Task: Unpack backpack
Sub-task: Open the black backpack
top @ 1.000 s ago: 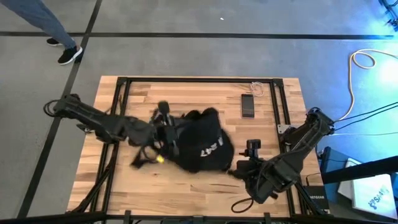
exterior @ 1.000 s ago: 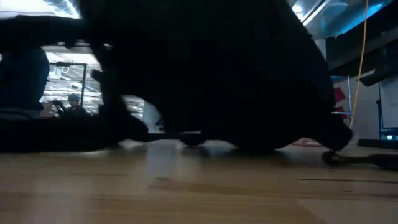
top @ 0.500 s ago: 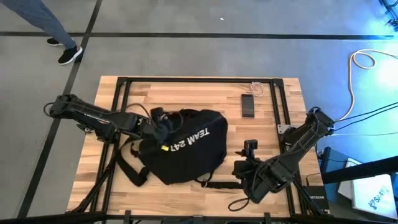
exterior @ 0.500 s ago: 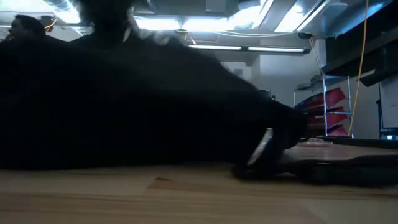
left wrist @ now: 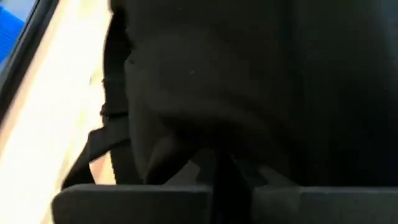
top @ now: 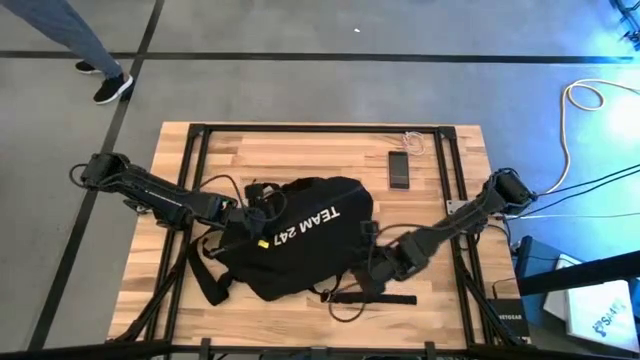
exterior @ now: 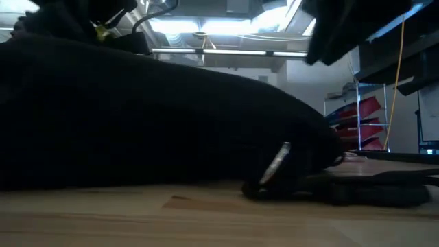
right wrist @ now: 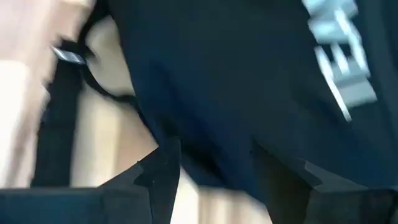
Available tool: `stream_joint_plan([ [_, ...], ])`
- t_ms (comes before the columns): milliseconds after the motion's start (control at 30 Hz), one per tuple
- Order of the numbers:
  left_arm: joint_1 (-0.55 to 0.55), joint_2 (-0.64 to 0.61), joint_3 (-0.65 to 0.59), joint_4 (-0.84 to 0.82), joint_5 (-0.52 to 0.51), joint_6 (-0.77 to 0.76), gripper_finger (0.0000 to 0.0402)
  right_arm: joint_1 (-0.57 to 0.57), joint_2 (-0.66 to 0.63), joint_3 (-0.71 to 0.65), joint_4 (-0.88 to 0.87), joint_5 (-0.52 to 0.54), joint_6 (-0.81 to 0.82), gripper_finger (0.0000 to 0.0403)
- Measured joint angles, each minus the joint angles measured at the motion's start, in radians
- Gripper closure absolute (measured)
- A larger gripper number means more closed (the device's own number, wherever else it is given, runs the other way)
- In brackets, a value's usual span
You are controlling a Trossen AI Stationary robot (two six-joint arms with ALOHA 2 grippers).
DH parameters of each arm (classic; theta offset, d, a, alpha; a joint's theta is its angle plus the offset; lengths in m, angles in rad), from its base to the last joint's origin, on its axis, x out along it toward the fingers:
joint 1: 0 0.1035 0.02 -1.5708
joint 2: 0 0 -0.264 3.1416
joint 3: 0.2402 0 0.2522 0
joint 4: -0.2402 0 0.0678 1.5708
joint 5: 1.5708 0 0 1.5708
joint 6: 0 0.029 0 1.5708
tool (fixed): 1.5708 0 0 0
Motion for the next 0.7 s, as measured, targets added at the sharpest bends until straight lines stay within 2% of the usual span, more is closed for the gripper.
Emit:
stream_joint_plan([
  [67,0.004,-0.005,-0.006,0.036,0.008,-0.021,0.0398,-0.018,0.000,-0.007,0.096,-0.042,-0.086,0.0226],
  [167,0.004,-0.027,-0.002,0.040,0.010,0.034,0.0374,-0.049,0.000,-0.008,0.231,-0.091,-0.214,0.0226],
  [267,0.004,-0.061,-0.001,0.121,0.011,0.077,0.0330,-0.084,0.000,-0.008,0.382,-0.127,-0.317,0.0226],
  [367,0.004,-0.102,-0.001,0.218,0.020,0.081,0.0275,-0.127,0.000,-0.008,0.515,-0.153,-0.338,0.0226],
  [433,-0.009,-0.160,0.000,0.258,0.108,0.055,0.0237,-0.154,0.000,-0.008,0.568,-0.158,-0.334,0.0226],
  [500,-0.035,-0.246,0.000,0.258,0.242,-0.003,0.0206,-0.179,0.000,-0.008,0.599,-0.160,-0.335,0.0226],
  [567,-0.080,-0.340,0.001,0.240,0.288,-0.080,0.0184,-0.204,0.000,-0.008,0.609,-0.161,-0.336,0.0226],
  [633,-0.140,-0.437,0.002,0.191,0.241,-0.115,0.0174,-0.228,0.004,-0.008,0.609,-0.164,-0.346,0.0226],
  [700,-0.214,-0.515,0.002,0.115,0.127,-0.126,0.0172,-0.254,0.012,-0.007,0.591,-0.164,-0.354,0.0226],
])
